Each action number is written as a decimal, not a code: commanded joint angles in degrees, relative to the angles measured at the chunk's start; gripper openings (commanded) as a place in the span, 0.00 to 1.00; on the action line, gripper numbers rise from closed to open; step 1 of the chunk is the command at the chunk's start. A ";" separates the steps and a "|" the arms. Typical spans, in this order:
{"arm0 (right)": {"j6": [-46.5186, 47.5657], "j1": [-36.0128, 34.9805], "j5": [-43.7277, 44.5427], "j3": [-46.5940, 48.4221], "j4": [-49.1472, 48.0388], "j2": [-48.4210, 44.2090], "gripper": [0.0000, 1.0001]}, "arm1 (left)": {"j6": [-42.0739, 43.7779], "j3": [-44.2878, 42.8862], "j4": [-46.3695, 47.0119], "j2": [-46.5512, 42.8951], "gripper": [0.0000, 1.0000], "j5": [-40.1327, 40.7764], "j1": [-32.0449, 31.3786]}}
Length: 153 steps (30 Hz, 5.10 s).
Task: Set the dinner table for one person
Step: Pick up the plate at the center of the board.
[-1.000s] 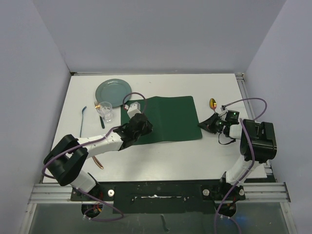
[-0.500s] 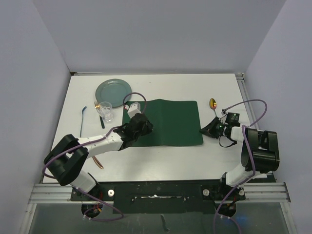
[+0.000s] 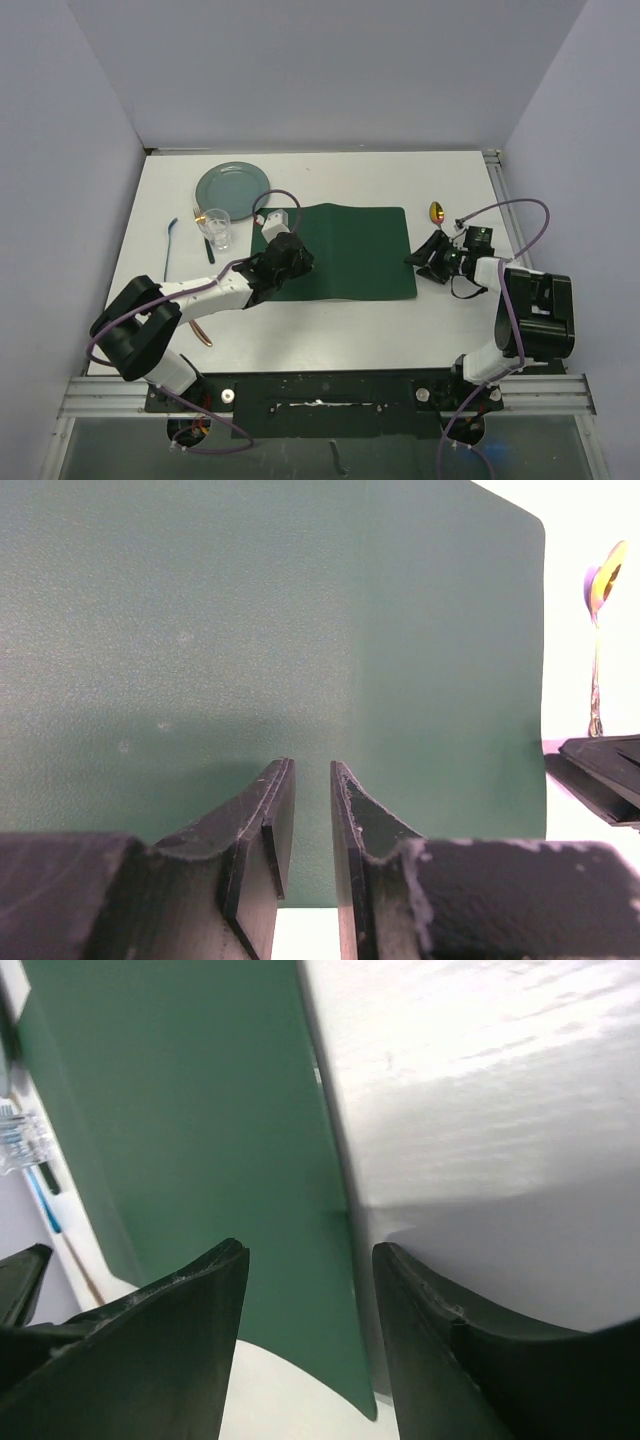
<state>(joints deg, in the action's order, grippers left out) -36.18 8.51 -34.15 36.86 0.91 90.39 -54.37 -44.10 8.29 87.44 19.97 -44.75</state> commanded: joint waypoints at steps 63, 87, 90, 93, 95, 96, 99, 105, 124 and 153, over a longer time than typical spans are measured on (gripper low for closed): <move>-4.29 -32.42 15.39 27.83 10.39 -5.11 0.64 | 1.21 -59.64 -11.08 42.74 0.49 -67.07 72.21; -3.58 -32.55 15.71 28.79 11.04 -5.02 0.64 | 7.33 -62.26 -16.87 53.02 0.49 -68.95 68.41; -3.41 -32.46 15.66 28.58 11.19 -5.40 0.64 | 8.64 -62.64 -17.95 53.72 0.49 -67.51 66.93; -3.01 -32.34 16.06 28.52 11.83 -6.11 0.64 | 8.73 -62.64 -17.88 54.33 0.49 -67.13 65.56; -2.69 -32.17 16.28 28.53 12.32 -6.40 0.64 | 8.69 -62.59 -17.75 54.86 0.49 -66.76 64.78; -2.60 -31.99 16.35 28.53 12.50 -6.57 0.64 | 8.75 -62.47 -17.64 55.12 0.49 -66.65 64.53; -2.25 -31.55 16.42 28.44 13.11 -6.99 0.64 | 8.43 -62.14 -16.65 55.82 0.49 -66.55 63.73; -2.05 -30.59 16.30 27.86 13.68 -7.24 0.64 | 7.85 -61.20 -15.11 57.52 0.47 -66.61 62.95; -2.09 -27.94 14.17 26.22 13.20 -6.63 0.63 | 8.36 -60.27 -12.57 61.01 0.00 -68.54 62.86; -18.02 -30.42 -4.59 47.30 -20.80 32.22 0.58 | 6.50 -59.86 -5.99 61.46 0.00 -74.88 60.36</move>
<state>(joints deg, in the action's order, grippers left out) -49.82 -20.01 -33.93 76.58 -10.11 119.31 -54.17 -99.44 11.31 145.49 -55.11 18.02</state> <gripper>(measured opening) 0.583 0.032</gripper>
